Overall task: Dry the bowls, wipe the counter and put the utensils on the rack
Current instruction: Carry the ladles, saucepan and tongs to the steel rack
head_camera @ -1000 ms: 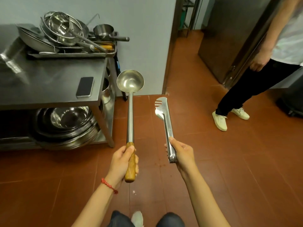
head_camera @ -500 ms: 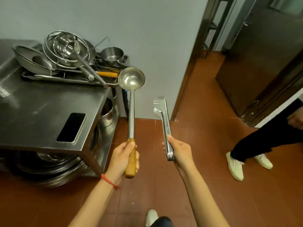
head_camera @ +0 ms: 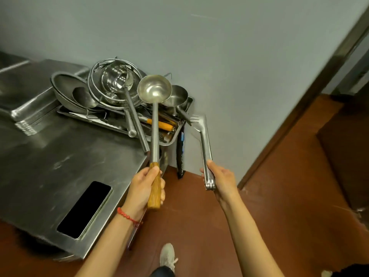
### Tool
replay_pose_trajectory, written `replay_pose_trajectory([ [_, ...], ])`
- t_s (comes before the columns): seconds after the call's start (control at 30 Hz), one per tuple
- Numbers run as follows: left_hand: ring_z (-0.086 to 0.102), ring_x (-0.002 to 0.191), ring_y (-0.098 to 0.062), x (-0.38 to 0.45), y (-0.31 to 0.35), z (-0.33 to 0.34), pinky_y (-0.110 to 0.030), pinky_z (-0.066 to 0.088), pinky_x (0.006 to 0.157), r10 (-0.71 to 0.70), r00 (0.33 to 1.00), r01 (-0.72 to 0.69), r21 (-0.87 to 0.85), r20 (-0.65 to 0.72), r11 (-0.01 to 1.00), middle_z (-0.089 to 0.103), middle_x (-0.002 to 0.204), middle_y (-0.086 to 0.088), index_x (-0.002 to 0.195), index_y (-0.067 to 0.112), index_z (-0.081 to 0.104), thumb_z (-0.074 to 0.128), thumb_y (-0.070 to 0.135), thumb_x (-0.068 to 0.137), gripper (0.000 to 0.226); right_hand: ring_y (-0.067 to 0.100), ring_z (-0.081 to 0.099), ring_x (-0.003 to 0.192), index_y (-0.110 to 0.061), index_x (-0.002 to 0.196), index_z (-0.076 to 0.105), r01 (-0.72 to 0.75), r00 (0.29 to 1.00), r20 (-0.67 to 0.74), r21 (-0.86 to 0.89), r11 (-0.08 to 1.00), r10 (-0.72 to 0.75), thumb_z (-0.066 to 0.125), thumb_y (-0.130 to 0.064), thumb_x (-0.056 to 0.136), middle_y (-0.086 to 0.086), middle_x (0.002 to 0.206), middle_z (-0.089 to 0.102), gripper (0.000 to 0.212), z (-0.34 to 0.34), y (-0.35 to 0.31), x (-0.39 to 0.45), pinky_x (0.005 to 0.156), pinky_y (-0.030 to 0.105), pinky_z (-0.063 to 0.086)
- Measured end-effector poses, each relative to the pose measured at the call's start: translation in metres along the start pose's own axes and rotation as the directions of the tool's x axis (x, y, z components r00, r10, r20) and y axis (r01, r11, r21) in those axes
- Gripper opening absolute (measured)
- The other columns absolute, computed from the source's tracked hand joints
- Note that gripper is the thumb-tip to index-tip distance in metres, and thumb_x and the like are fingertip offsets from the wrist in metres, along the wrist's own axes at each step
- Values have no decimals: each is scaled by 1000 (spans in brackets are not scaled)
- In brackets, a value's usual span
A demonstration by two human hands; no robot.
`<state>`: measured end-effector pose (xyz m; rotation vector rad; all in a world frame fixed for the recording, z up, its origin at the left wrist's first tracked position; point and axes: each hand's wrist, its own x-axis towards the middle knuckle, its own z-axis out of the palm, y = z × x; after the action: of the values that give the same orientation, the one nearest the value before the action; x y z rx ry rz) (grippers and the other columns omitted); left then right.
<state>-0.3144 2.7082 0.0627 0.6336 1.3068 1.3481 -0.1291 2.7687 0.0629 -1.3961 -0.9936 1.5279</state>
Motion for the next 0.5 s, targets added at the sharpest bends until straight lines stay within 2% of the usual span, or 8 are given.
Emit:
replay_pose_trajectory([
  [0.13,47,28,-19,59,26,-8,-20,41,29,17,996,-18,-10,-87,1000,55,43,-4,83,5,51,46,21,93,19,12,62,55,-28,59,75,-21,998,54,-21,1000,22,63,-36,82,1,61,72,27,32,-26,65,47,23,49],
  [0.27,47,29,-18,104,50,-13,-20,40,30,37,988,-41,-28,-147,999,54,44,-4,81,7,51,47,21,93,19,14,63,62,-25,60,75,-18,995,95,-43,999,22,64,-37,81,2,66,73,27,57,-49,120,62,29,50],
  [0.4,47,28,-18,132,62,-12,-19,40,29,61,970,-74,-48,-236,996,55,44,-3,82,6,52,46,21,93,19,13,65,64,-20,64,76,-15,987,158,-74,997,27,65,-38,80,2,68,73,26,70,-63,166,62,28,51],
  [0.5,47,28,-18,149,64,-10,-20,41,29,68,949,-87,-49,-308,995,56,44,-3,83,5,51,46,20,93,19,20,65,75,-13,74,73,-20,980,194,-88,996,37,64,-34,82,6,76,72,23,80,-72,201,73,33,50],
])
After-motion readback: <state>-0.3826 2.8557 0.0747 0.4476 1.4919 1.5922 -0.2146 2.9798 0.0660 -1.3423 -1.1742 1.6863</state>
